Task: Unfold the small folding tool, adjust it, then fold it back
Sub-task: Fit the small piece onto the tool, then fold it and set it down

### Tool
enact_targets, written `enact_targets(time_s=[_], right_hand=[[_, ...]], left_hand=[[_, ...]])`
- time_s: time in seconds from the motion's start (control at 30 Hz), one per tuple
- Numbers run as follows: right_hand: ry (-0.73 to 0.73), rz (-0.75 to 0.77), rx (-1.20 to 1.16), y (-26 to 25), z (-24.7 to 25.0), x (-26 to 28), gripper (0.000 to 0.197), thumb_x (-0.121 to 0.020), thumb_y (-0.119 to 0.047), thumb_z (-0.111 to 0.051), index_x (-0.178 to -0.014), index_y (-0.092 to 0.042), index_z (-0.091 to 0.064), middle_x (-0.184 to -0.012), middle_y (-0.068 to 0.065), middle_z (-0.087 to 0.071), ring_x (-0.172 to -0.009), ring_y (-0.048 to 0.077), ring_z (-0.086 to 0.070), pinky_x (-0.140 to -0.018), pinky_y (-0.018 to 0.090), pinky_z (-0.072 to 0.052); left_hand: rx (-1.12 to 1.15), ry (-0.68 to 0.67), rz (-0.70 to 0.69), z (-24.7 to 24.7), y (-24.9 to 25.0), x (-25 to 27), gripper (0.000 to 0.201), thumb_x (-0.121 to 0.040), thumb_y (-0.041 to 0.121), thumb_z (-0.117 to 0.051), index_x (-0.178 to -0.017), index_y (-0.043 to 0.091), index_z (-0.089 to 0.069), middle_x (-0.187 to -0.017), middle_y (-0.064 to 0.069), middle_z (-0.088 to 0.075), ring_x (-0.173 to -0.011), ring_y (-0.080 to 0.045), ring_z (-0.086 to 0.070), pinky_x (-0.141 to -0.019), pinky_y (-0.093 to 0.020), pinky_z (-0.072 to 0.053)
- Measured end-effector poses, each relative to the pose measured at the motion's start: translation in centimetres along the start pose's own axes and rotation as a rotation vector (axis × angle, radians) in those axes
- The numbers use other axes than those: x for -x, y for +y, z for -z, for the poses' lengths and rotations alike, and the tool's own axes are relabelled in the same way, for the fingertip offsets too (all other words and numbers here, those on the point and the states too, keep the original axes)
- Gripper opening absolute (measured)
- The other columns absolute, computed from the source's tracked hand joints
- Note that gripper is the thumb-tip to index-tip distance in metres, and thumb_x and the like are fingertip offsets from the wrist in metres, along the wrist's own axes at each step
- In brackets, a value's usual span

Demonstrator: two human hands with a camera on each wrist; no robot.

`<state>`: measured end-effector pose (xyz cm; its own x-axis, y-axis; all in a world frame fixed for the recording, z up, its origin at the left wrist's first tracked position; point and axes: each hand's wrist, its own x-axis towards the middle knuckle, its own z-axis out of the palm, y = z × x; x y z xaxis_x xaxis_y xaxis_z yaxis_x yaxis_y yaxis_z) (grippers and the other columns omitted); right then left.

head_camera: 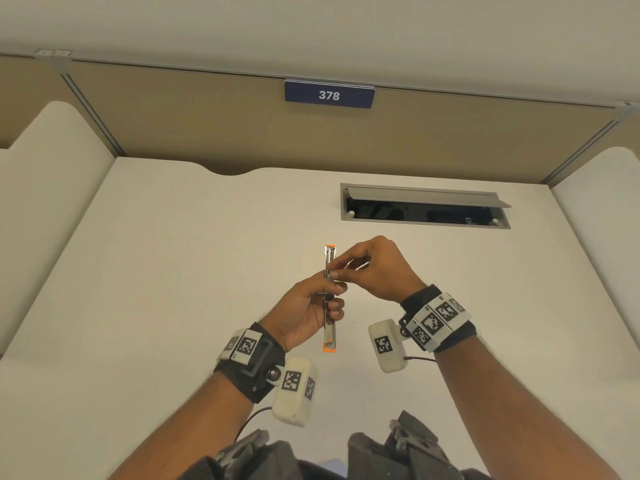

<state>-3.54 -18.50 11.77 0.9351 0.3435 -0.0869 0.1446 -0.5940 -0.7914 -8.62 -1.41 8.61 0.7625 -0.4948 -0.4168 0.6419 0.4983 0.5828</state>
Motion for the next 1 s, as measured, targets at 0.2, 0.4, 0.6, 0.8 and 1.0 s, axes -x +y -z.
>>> enact_targets(time_s=[0.2, 0.4, 0.6, 0.8, 1.0], right_hand=[[0.006, -0.009, 0.007, -0.3, 0.0, 0.0, 0.012, -0.082, -0.022, -0.084, -0.094, -0.02, -0.084, -0.079, -0.012, -0.075, -0.069, -0.002, -0.069, -0.063, 0.006, -0.05], [0.005, -0.013, -0.01, -0.6, 0.7, -0.1, 0.013, -0.082, -0.02, -0.083, -0.095, -0.018, -0.084, -0.082, -0.01, -0.077, -0.071, -0.004, -0.07, -0.066, 0.006, -0.052], [-0.003, -0.047, 0.081, -1.4, 0.5, -0.3, 0.013, -0.082, -0.021, -0.083, -0.095, -0.018, -0.085, -0.088, 0.001, -0.081, -0.068, 0.009, -0.067, -0.058, 0.005, -0.047], [0.04, -0.059, 0.12, -1.5, -0.1, -0.1, 0.01, -0.081, -0.019, -0.083, -0.091, -0.019, -0.085, -0.086, 0.001, -0.081, -0.072, 0.015, -0.071, -0.065, 0.017, -0.054], [0.104, -0.09, 0.024, -1.4, -0.4, 0.1, 0.01, -0.077, -0.014, -0.084, -0.087, -0.016, -0.083, -0.077, -0.004, -0.078, -0.064, 0.001, -0.069, -0.065, 0.012, -0.054]], left_hand=[[-0.012, 0.003, -0.002, 0.0, 0.0, 0.2, 0.026, -0.084, 0.001, -0.056, -0.106, 0.012, -0.047, -0.086, -0.003, -0.042, -0.064, -0.016, -0.035, -0.06, -0.027, -0.032], [0.004, -0.015, 0.002, -0.3, 0.3, 0.4, 0.022, -0.084, 0.001, -0.056, -0.101, 0.014, -0.052, -0.083, -0.002, -0.047, -0.063, -0.016, -0.035, -0.059, -0.027, -0.035], [-0.016, -0.014, 0.002, -0.4, 0.1, 0.5, 0.027, -0.084, 0.001, -0.055, -0.109, 0.012, -0.052, -0.084, -0.002, -0.045, -0.063, -0.015, -0.035, -0.059, -0.026, -0.034], [-0.007, -0.012, 0.005, -0.5, 0.0, 0.5, 0.027, -0.084, 0.001, -0.057, -0.109, 0.01, -0.052, -0.084, -0.003, -0.044, -0.062, -0.015, -0.035, -0.057, -0.026, -0.035], [0.0, -0.01, 0.009, -0.6, 0.2, 0.5, 0.032, -0.084, 0.001, -0.057, -0.114, 0.011, -0.05, -0.085, -0.003, -0.044, -0.062, -0.014, -0.036, -0.058, -0.026, -0.035]])
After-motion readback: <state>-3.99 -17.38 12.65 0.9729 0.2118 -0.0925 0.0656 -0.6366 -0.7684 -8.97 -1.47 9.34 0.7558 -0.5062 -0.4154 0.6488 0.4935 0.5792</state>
